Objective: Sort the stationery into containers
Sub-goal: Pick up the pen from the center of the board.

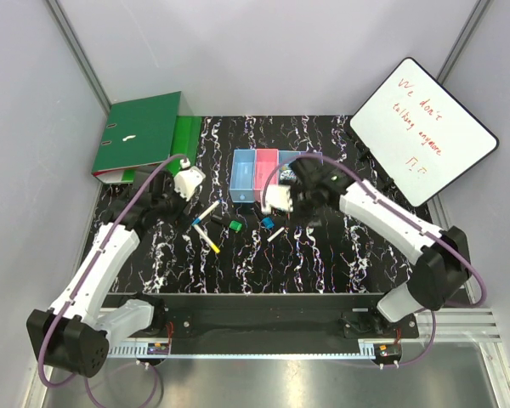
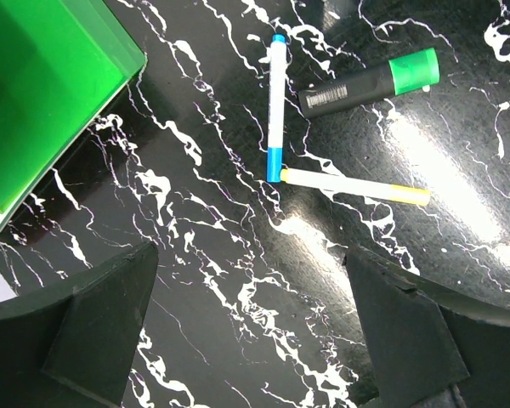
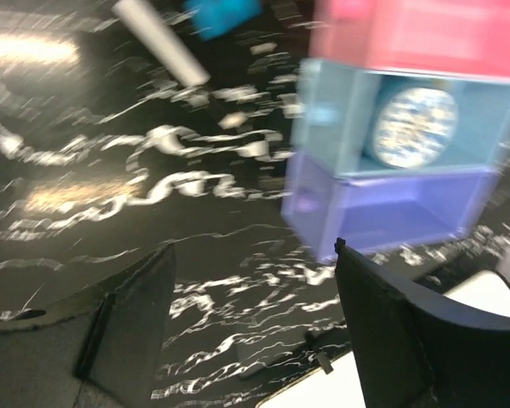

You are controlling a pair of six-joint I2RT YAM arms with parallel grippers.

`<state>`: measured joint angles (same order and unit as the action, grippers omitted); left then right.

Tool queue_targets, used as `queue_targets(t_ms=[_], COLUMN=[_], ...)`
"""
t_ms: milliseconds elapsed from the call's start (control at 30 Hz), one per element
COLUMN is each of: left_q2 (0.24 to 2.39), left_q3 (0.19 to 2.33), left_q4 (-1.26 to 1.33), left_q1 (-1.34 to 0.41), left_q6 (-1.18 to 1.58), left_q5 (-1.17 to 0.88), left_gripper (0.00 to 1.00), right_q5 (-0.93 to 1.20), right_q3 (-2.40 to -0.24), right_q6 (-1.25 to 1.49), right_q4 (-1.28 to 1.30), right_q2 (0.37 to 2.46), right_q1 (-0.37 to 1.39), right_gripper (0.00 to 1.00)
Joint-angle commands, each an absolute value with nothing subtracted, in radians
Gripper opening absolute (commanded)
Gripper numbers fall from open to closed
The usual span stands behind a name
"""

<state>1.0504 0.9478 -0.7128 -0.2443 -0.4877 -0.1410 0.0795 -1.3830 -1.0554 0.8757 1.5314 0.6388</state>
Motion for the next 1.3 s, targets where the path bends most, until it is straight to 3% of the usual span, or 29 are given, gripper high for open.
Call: queue_targets(t_ms=[0, 800, 1267], left_q2=[1.002, 1.029, 1.066], left_q3=[0.988, 0.991, 1.017], left_q4=[-0.701, -0.707, -0.706], left_q1=[-0.255, -0.258, -0.259], left_q6=[-0.465, -0.46, -0.457], left_q5=[-0.137, -0.098, -0.106], left_gripper=[0.99, 0.99, 0.99], right_q5=[0.02, 0.075, 0.121], right_q3=[-1.264, -1.312, -1.328], right_q6=[-1.203, -1.312, -1.348], right_q4=[0.879, 0.672, 0.657], right_q2=[1.534, 1.832, 1.924], right_q1=[0.692, 0.693, 0.695], right_gripper=[0.81, 0.76, 0.66])
